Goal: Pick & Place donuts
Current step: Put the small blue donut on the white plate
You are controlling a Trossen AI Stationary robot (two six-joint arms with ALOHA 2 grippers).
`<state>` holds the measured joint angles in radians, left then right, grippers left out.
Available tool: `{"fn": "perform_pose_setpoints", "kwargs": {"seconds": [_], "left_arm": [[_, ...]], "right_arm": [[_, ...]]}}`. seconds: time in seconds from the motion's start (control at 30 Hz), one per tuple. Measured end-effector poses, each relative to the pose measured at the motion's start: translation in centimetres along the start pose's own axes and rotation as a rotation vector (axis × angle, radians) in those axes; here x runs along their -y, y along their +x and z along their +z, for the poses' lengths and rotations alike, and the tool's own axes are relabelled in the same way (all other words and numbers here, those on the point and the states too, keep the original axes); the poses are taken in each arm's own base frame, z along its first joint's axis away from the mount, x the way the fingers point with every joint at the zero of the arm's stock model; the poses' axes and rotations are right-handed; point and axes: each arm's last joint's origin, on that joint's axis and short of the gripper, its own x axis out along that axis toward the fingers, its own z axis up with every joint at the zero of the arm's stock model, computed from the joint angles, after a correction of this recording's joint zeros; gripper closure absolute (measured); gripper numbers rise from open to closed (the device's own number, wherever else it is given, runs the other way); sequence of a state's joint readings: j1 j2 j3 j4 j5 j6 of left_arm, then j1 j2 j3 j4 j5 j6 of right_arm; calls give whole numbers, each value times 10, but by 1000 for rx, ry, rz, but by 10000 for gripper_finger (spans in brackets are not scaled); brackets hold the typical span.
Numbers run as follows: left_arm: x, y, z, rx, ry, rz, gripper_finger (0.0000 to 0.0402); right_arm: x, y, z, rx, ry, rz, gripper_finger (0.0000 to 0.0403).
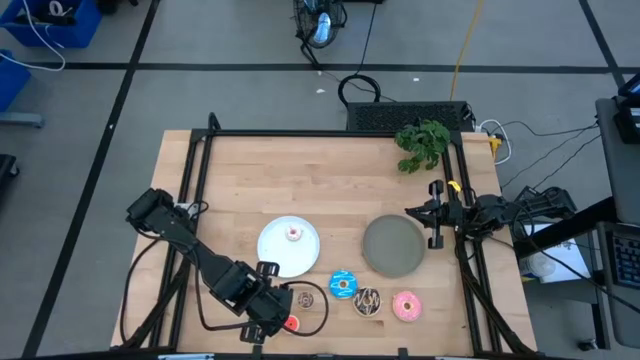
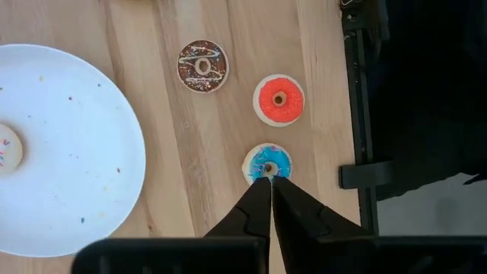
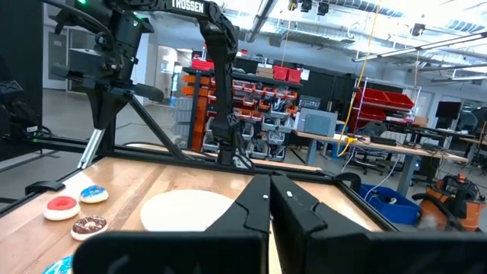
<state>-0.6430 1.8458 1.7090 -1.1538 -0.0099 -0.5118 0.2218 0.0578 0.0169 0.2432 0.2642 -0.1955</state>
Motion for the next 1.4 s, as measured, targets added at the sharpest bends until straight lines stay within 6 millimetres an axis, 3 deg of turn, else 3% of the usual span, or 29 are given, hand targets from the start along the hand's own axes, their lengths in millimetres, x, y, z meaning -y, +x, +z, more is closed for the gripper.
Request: {"fn": "perform_pose_setpoints", "kwargs": {"seconds": [0.27, 0.5, 0.73, 1.13, 1.4], "left_arm": [[0, 0, 0, -1, -17, -1, 396], [0, 0, 0, -5, -17, 1, 358], [0, 0, -5, -33, -36, 29, 303], [6, 0, -5, -5, -58, 19, 171], [6, 0, -5, -5, -60, 18, 140]], "right_arm": [[0, 0, 0, 0, 0, 0, 403], [0, 0, 0, 0, 0, 0, 403], [0, 0, 0, 0, 0, 0, 403], [0, 0, 0, 0, 0, 0, 403], [0, 0, 0, 0, 0, 0, 403]]}}
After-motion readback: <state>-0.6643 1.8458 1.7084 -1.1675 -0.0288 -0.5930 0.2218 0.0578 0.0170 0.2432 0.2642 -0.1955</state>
